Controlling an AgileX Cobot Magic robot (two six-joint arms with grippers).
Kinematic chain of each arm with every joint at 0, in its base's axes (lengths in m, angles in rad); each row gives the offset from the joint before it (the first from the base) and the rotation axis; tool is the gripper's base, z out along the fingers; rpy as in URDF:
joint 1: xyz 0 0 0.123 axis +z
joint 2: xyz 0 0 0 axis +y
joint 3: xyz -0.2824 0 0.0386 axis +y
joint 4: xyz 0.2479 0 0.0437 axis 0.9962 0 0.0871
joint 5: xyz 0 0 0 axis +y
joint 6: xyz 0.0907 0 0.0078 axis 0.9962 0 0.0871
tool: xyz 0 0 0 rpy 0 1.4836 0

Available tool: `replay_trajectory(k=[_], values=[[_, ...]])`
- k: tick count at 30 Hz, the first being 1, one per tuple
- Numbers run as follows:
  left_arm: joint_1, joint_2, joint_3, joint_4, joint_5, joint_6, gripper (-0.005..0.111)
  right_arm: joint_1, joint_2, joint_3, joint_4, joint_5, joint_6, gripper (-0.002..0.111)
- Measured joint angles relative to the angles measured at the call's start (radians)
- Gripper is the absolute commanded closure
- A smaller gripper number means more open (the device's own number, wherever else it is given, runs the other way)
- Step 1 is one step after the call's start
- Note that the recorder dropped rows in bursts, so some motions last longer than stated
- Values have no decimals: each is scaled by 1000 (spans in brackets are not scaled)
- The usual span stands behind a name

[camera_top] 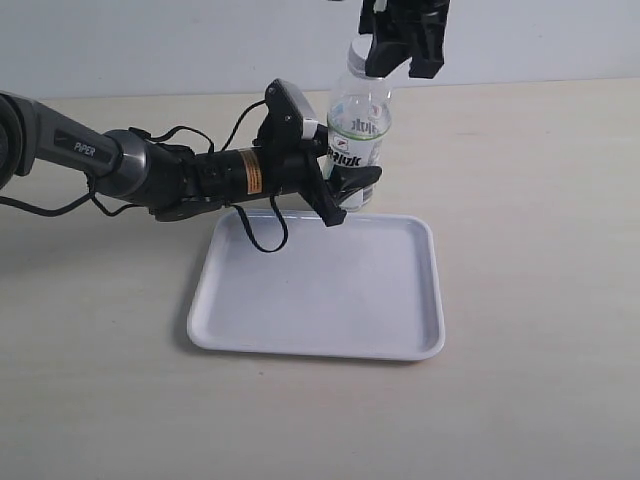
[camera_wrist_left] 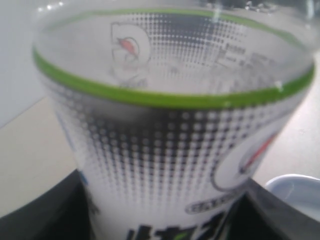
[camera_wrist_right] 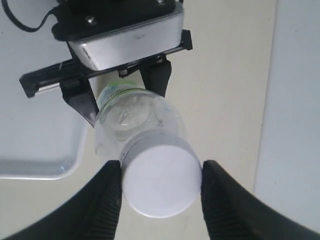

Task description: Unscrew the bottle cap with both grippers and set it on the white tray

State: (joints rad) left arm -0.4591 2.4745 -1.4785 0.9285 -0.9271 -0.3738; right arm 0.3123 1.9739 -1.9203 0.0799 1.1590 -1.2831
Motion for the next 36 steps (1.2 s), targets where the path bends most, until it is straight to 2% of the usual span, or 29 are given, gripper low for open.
replay_trajectory(k=[11,18,26,30,32,36], values=[[0,0,0,-11,8,-6,107,0,0,0,0,-35,-500,108],[4,0,0,-21,8,-18,107,0,-2,0,-9,-72,-720,108],[4,0,0,-21,6,-18,107,0,-2,0,-1,-74,-745,108],[4,0,0,-21,6,-18,107,0,-2,0,-1,-74,-690,106],[4,0,0,-21,6,-18,107,0,-2,0,-1,-72,-640,101],[4,-1,0,-13,4,-22,107,0,-2,0,1,-61,-500,77]])
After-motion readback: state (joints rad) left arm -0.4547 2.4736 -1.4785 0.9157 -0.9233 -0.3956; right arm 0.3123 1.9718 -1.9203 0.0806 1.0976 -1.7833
